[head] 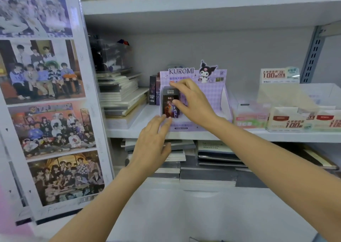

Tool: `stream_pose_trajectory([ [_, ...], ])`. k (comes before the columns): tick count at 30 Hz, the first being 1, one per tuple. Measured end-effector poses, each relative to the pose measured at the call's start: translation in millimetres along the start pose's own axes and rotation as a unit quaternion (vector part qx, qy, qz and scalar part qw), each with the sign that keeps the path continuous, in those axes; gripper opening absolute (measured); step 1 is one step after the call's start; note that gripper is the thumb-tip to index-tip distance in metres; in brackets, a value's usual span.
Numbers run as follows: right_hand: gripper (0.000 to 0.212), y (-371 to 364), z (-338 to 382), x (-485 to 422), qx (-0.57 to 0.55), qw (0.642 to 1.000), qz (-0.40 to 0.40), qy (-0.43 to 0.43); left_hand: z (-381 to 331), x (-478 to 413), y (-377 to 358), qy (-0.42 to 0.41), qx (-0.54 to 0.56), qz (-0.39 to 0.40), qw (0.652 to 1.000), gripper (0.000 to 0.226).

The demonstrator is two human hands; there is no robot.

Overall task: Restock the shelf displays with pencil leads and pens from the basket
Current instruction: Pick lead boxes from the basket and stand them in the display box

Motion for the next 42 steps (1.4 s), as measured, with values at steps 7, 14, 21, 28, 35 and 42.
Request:
stream_pose_trajectory([
  [7, 0.014, -27, 12, 138, -0.195, 0.980, 0.013, -0.023, -28, 83, -95, 0.087, 0.159, -0.009, 0.983, 0.021],
  [14, 0.012, -157, -72, 366, -0.167, 0.901, 0.287, -0.278, -62, 237, -280, 0.202, 0.164, 0.402, 0.878, 0.019],
  [21, 0.030, -226, -108, 518, -0.106, 0.803, 0.449, -0.377, -66, 308, -349, 0.323, 0.118, 0.434, 0.833, 0.043],
  [28, 0.068, -258, -103, 545, -0.054, 0.790, 0.491, -0.364, -68, 304, -367, 0.330, 0.052, 0.380, 0.863, 0.055],
  [35, 0.062, -257, -114, 550, -0.135, 0.788, 0.487, -0.351, -70, 303, -382, 0.261, 0.035, 0.432, 0.863, 0.057],
  [42, 0.023, -235, -129, 538, -0.288, 0.768, 0.382, -0.426, -61, 298, -369, 0.386, 0.347, 0.346, 0.781, 0.027],
])
Point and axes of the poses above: each hand's wrist, its own x-axis away from the middle knuckle, its own y-axis out of the back of the hand, z = x × y, the point moved 6 cm from there along -x, towards the middle knuckle, and after that the axes turned 3 degrees about z, right-handed, at the moved point
